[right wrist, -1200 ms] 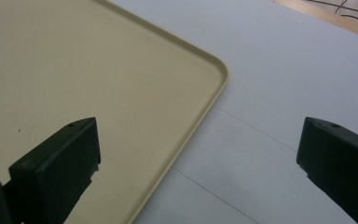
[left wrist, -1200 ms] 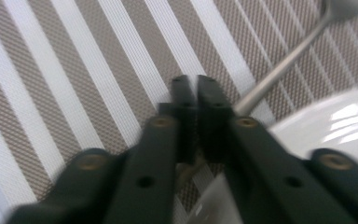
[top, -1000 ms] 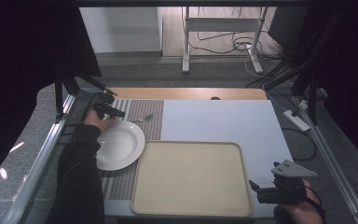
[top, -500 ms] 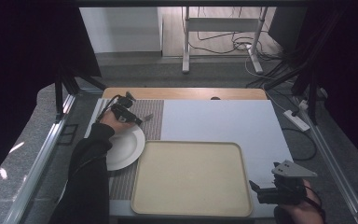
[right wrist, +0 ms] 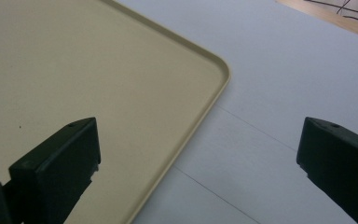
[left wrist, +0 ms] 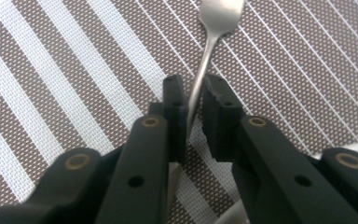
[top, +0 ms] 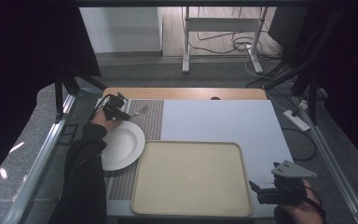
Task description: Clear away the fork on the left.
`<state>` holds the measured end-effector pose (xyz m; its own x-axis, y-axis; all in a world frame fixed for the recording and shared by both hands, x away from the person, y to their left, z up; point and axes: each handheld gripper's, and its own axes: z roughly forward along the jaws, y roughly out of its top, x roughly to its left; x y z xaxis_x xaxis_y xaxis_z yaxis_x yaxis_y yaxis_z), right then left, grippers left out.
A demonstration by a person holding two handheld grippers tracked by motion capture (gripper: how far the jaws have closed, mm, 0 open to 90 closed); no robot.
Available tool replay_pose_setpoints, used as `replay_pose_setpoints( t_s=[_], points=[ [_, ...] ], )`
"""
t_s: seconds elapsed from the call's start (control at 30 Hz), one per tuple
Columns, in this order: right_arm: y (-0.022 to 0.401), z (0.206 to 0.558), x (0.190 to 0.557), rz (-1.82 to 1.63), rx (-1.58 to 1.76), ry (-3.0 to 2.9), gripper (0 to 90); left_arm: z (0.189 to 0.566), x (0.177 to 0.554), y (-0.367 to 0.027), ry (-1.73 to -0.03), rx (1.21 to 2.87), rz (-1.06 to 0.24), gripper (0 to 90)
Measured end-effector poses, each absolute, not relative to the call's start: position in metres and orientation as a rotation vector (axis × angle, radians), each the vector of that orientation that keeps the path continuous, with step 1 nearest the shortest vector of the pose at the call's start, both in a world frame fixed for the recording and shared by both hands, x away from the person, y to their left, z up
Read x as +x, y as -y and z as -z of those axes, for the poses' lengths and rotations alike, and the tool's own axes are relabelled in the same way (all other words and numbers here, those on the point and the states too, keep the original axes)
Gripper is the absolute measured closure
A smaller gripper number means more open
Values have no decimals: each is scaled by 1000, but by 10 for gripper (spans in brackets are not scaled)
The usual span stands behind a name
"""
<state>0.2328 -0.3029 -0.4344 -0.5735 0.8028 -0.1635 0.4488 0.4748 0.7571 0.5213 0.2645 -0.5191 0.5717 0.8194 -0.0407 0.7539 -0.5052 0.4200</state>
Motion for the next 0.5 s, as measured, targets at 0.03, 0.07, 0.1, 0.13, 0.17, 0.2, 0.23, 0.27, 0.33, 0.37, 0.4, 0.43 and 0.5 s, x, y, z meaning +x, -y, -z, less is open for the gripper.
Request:
replay_pose_setpoints(
  t_s=[0.03,0.07,0.1,0.13,0.17,0.2,0.23,0.27,0.33,0.37,0.4,0.43,0.5],
  points=[
    [303,434,233,-926,1036,-2218,2,519,521,-265,-1264,2421,-229,827],
    [303,434,233,-926,1035,-2218,2,519,521,-265,-1263,2423,-228,845],
    [303,434,233,-925,1036,-2218,1,519,522,-266,-1272,2413,-212,850],
    [303,434,233,-927,1037,-2217,2,519,522,-267,-1271,2411,-205,850],
    [303,434,233,-928,1037,-2217,2,519,522,-268,-1269,2412,-196,851],
    [303,434,233,-928,1037,-2216,2,518,522,-269,-1272,2414,-194,851],
    [303,434,232,-929,1037,-2216,2,517,522,-271,-1284,2420,-207,851],
    [303,434,232,-929,1036,-2216,1,516,521,-274,-1298,2421,-220,851],
    [304,434,233,-932,1038,-2215,2,513,519,-282,-1314,2410,-234,851],
    [304,434,233,-934,1039,-2215,1,511,518,-286,-1329,2402,-251,851],
    [304,434,233,-934,1038,-2214,2,509,516,-291,-1344,2390,-256,851],
    [304,434,232,-934,1038,-2214,1,506,515,-297,-1354,2378,-259,851],
    [303,434,232,-930,1036,-2215,2,502,511,-306,-1383,2371,-279,851]
  ],
)
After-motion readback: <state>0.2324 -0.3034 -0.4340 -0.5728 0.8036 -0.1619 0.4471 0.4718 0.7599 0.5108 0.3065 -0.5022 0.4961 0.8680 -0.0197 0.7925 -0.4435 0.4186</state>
